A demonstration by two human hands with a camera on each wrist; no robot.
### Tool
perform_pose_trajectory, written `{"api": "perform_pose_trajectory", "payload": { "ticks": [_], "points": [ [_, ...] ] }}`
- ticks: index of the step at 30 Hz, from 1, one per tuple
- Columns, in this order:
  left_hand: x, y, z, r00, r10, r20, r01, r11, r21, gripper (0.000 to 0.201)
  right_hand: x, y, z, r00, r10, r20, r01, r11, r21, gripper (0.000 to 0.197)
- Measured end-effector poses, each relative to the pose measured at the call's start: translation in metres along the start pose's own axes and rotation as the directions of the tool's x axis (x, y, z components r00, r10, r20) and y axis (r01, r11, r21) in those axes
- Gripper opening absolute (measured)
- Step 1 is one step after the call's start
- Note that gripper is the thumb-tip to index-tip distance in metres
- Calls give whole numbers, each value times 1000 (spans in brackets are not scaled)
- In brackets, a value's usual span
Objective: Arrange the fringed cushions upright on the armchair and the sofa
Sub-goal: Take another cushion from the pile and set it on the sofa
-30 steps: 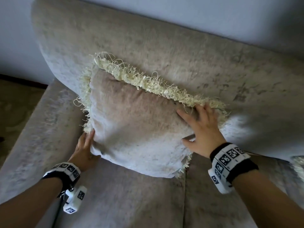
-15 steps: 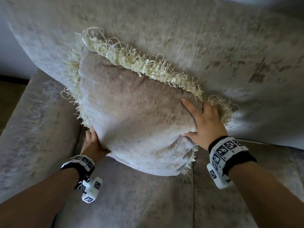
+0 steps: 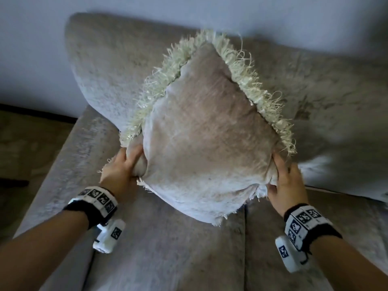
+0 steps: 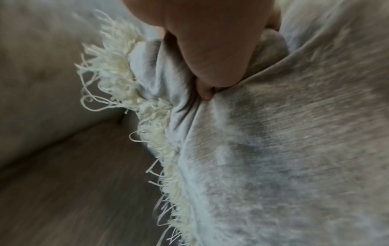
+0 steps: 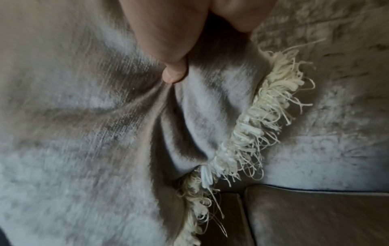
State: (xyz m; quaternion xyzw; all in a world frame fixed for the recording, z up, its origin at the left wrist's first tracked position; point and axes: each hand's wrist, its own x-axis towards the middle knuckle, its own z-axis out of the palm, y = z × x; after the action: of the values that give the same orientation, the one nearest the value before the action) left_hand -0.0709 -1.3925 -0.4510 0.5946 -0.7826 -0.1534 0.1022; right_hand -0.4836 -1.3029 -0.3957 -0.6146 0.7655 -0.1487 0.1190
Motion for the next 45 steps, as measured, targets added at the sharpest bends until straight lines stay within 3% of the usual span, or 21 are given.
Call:
{"api": "perform_pose_trajectory", "payload": {
  "ticks": [4, 7, 13, 18, 26, 29, 32, 36, 40, 42, 45],
  "points": [
    [23, 6, -72, 986, 41, -159, -17, 988, 151, 89, 13, -20, -10, 995, 19, -95, -8, 993, 118, 97],
    [30, 6, -95, 980, 19, -197, 21, 979, 201, 94, 26, -31, -4, 991, 3, -131, 21, 983, 184, 97],
    [28, -5, -54, 989, -15, -147, 48, 974, 219, 101, 32, -27, 44, 995, 38, -92, -24, 989, 149, 105],
    [30, -15, -17, 983, -89, -161, 130, 955, 268, 105, 14, -24, 87, 985, 167, -36, -162, 980, 118, 106],
    [37, -29, 4, 978, -140, -153, 185, 920, 345, 111, 14, -16, 104, 987, 161, -7, -159, 980, 121, 125],
    [35, -30, -3, 978, -191, -82, 207, 917, 341, 121, 12, -19, 93, 987, 161, 3, -161, 986, 45, 113],
    [27, -27, -13, 978, -201, -48, 206, 941, 267, 123, 5, -24, 80, 967, 230, 107, -227, 973, -44, 109],
    [13, -8, -38, 972, -233, 39, 217, 945, 243, 113, -5, -39, 38, 935, 281, 217, -276, 960, -53, 95],
    [-3, 21, -69, 961, -271, 57, 250, 938, 240, 92, -22, -49, -10, 927, 287, 240, -298, 955, 8, 78],
    [-6, 46, -89, 967, -233, 105, 205, 952, 226, 79, -33, -51, -41, 924, 311, 222, -337, 937, 91, 69],
    [-4, 93, -116, 977, -80, 198, 41, 980, 194, 64, -53, -46, -89, 913, 363, 185, -385, 917, 103, 58]
  ]
}}
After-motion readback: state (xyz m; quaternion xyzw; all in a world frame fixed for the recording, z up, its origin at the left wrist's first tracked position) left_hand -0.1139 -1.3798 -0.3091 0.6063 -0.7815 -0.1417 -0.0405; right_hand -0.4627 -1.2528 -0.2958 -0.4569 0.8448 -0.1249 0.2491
